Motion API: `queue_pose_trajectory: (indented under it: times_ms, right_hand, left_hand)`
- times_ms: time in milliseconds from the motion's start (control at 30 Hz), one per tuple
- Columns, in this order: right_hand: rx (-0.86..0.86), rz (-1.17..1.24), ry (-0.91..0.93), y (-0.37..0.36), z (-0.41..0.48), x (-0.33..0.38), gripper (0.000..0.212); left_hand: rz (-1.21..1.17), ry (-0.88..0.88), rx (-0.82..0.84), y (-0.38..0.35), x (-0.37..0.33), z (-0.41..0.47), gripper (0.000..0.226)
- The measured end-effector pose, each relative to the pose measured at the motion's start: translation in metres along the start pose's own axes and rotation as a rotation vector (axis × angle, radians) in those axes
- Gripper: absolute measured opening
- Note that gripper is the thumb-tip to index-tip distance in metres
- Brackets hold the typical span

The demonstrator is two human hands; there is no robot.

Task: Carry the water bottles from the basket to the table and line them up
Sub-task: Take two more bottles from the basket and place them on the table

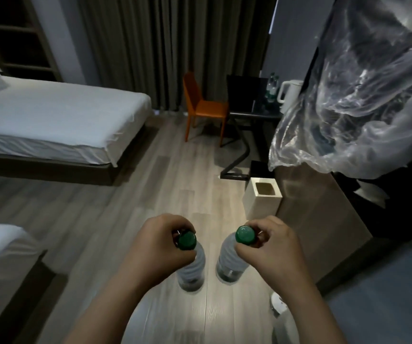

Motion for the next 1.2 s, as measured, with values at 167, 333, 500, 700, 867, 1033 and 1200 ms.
queue_pose_trajectory:
  times_ms: [167,333,500,700,867,1033,1200]
  right_hand:
    - [0.097,0.011,0.004,-0.038,0.067,-0.019,0.016]
    - [0.164,0.016,-0.025,-0.082,0.144,-0.032,0.016]
    - [0.131,-0.011,-0.041,-0.116,0.220,-0.037,0.020]
    - [0.125,-0.002,-0.049,-0.141,0.302,-0.055,0.023]
    - [0.196,-0.023,-0.048,-0.164,0.377,-0.086,0.019]
    - [0.262,-0.041,0.003,-0.175,0.479,-0.123,0.018]
    - [0.236,-0.101,0.105,-0.174,0.571,-0.147,0.016]
  left_hand:
    - [-0.005,0.081,0.016,0.010,0.021,0.065,0.022]
    - [-0.007,0.134,0.009,0.033,0.046,0.149,0.019]
    - [0.006,0.100,-0.008,0.059,0.058,0.238,0.021]
    - [0.018,0.117,-0.031,0.068,0.072,0.332,0.019]
    - [0.031,0.152,0.000,0.063,0.074,0.412,0.017]
    - [0.023,0.186,0.022,0.056,0.052,0.510,0.017]
    - [0.040,0.193,-0.034,0.053,0.030,0.593,0.016]
Point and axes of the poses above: each hand's wrist, its own z-axis towards the middle knuckle, its own y-axis out of the back of the hand, x = y × z, the point moved 5 cm from there along z, towards the middle knuckle, and after that the axes turned 13 degrees about y, right-handed, at the moved point
